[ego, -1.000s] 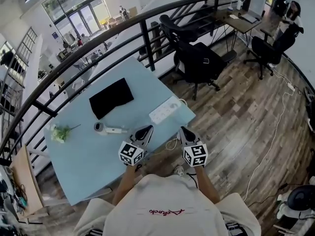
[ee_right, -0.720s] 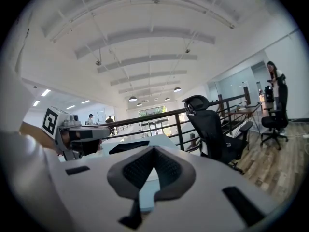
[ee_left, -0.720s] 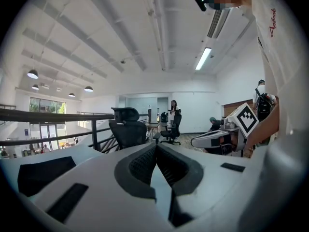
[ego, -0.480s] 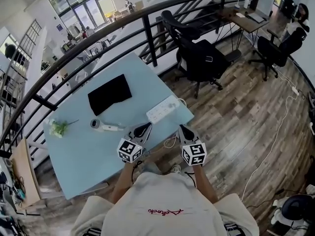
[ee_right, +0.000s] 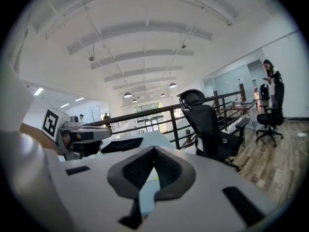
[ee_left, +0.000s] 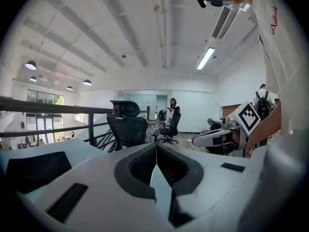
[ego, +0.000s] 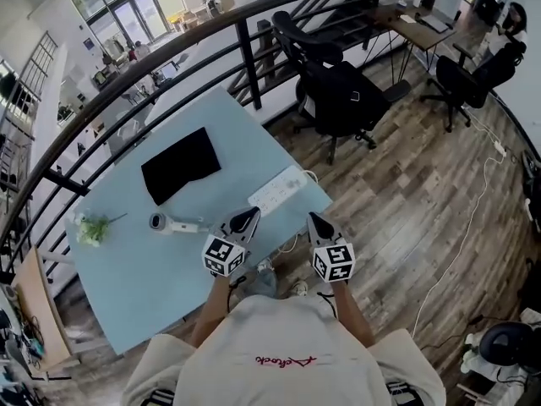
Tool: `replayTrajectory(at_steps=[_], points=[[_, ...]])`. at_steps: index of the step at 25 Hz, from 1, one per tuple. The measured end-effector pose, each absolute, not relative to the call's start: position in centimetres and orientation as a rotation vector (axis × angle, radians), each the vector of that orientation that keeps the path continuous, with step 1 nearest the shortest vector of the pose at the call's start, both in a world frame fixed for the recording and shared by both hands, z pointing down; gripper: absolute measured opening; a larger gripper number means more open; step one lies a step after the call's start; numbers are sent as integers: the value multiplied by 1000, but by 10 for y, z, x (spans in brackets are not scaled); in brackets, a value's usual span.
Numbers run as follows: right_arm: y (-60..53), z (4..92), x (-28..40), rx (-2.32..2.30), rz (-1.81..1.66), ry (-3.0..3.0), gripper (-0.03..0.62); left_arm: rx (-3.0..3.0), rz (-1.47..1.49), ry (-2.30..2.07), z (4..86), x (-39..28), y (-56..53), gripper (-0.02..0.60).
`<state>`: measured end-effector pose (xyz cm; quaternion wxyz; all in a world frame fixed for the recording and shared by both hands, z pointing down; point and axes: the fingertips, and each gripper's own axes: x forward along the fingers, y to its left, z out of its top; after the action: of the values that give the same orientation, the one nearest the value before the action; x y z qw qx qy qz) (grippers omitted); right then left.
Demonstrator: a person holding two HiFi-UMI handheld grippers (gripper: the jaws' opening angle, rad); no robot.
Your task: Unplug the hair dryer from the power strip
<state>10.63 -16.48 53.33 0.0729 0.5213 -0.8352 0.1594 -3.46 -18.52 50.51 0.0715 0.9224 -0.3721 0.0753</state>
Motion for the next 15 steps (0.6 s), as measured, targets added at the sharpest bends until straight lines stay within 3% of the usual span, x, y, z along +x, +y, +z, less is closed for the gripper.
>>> replayTrajectory(at_steps=[15], points=[[-247,525,91,1681,423,-2375,17,2710,89,-978,528,-64,-272,8]])
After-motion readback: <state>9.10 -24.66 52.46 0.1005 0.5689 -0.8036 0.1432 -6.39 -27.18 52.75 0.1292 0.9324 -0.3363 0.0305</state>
